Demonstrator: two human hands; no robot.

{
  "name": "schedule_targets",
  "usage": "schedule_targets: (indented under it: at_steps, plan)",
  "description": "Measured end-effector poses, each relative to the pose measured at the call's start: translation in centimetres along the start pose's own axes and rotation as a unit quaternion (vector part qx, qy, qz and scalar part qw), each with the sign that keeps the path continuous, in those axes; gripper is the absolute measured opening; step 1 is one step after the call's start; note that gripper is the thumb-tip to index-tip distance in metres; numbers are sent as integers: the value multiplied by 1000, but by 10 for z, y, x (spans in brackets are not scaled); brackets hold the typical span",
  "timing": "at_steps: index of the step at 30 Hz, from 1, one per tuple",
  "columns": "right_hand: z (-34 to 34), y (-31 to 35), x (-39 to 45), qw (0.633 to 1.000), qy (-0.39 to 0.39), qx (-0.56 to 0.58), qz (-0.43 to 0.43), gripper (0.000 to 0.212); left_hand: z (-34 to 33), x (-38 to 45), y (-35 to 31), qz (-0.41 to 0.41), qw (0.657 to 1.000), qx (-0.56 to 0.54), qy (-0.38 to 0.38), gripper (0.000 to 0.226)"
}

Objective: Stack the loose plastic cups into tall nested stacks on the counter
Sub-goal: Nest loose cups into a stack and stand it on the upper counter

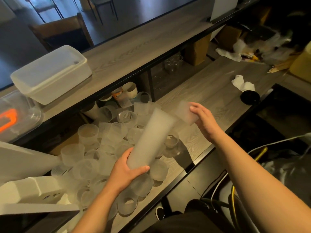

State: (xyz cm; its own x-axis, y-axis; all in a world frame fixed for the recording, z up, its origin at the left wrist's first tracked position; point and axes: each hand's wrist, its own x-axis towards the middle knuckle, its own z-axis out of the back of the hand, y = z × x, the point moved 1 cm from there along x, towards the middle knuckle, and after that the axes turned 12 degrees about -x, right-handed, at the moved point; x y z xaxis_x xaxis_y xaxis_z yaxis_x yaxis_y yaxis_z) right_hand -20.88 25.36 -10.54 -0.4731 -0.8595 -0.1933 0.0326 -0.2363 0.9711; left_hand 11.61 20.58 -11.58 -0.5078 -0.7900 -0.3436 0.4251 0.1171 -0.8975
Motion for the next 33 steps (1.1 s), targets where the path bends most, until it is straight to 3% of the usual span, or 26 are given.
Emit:
schedule_targets:
  at_steps: [3, 9, 15, 19, 22, 24, 26, 28, 29, 33]
  plan:
    - [-7, 25, 3, 999, 18, -19, 40, 64, 1, 0, 2, -7, 1000, 27, 0, 94]
    - [-25, 55, -3, 984, 73, -143, 71, 78, 4, -4, 0, -26, 998, 49, -11, 87]
    - [-42, 56, -9, 980, 117, -141, 72, 63, 8, -8, -2, -21, 999, 32, -18, 96]
    - [-65, 43, -11, 977, 146, -137, 74, 77, 8, -8, -1, -18, 999, 20, -22, 94]
    - [-73, 30, -6, 978, 167, -111, 62, 73, 10, -9, 2, -10, 1000, 13, -26, 93]
    - [-74, 22, 0, 986, 148, -68, 14, 75, 10, -9, 4, 1, 1000, 4, -31, 93]
    - [-71, 10, 9, 995, 81, -42, -34, 63, 10, -8, 6, 14, 999, -23, -42, 92]
    - [-66, -10, 19, 994, 6, -88, -64, 39, 10, -7, 7, 27, 997, -54, -56, 94]
    - [-63, -24, 24, 988, -7, -135, -76, 37, 11, -6, 8, 31, 995, -69, -63, 93]
    - [-53, -82, 35, 936, 65, -334, -94, 80, 15, -6, 13, 39, 992, -103, -68, 91]
